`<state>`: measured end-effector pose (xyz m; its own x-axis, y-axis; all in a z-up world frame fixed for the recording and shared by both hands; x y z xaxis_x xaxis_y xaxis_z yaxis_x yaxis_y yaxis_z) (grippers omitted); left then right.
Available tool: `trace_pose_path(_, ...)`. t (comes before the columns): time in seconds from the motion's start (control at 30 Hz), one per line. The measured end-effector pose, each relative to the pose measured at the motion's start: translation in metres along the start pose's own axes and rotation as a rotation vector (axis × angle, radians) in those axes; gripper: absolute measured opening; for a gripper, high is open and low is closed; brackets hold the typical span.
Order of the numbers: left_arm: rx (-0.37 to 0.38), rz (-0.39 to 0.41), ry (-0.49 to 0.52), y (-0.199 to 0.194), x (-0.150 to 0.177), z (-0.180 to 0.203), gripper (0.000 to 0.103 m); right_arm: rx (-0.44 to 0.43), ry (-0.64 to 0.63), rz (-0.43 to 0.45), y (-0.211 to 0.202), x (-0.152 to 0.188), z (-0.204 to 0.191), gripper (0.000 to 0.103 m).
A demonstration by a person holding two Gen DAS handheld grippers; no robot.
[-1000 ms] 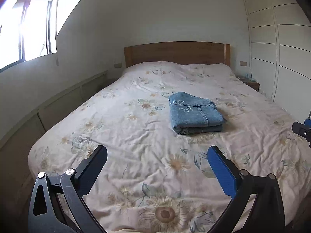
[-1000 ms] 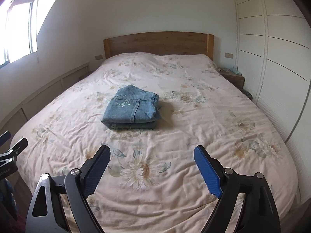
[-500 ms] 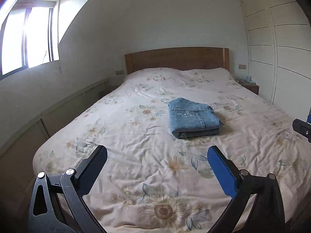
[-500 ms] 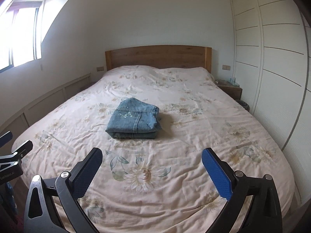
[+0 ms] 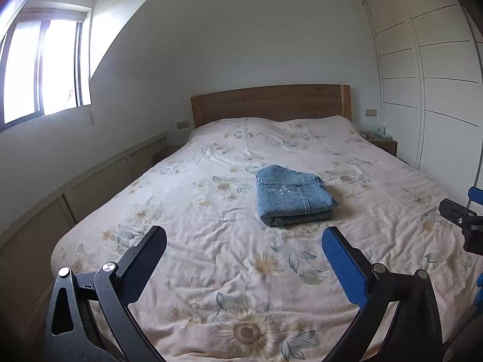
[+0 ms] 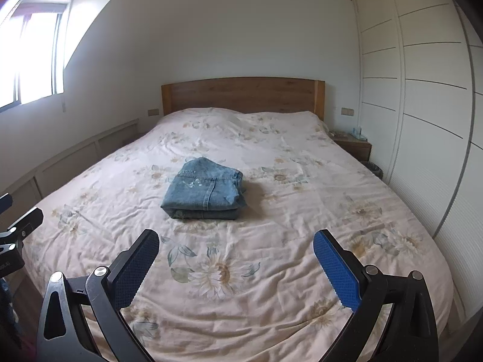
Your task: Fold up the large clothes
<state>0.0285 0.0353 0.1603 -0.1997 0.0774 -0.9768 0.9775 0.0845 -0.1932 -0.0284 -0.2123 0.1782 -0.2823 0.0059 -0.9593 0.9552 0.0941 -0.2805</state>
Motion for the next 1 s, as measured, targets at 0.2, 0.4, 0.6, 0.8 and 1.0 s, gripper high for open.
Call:
trace_pose_path(0.2,-0.005,0.005,0.008,-0.002,-0.001,0.000,0.102,0.005,0.001,-0.003,0.001,0.002,0.001,0.102)
trace_pose_path(0.4,-0.012,0.013,0.018,-0.002,-0.001,0.001,0.102,0.009,-0.007,-0.001,0.000,0.004,0.000,0.102)
trace_pose_path(0.6,-0.013,0.019,0.016,-0.001,-0.001,-0.001,0.102,0.011,-0.013,0.001,0.000,0.005,-0.001,0.102)
trace_pose_path(0.8,-0.016,0.023,0.033,0.000,0.001,0.000,0.102,0.010,-0.016,-0.002,0.000,0.006,-0.001,0.102)
trace_pose_path(1.0,-0.007,0.025,0.028,0.000,0.001,-0.001,0.102,0.011,-0.023,-0.011,0.003,0.011,0.002,0.102)
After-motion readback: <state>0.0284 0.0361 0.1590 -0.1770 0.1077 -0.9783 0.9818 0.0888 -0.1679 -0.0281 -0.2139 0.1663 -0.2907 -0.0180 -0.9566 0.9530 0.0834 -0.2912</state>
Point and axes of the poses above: each gripper's, at about its wrist camera, not at the fingertips, and y roughly the way its jaws point, z to its right, x to its underside, the point moved 7 cm from there along y, roughly the way its jaws point, and after that the axes turned 13 degrees about z, right-handed, at the moved point
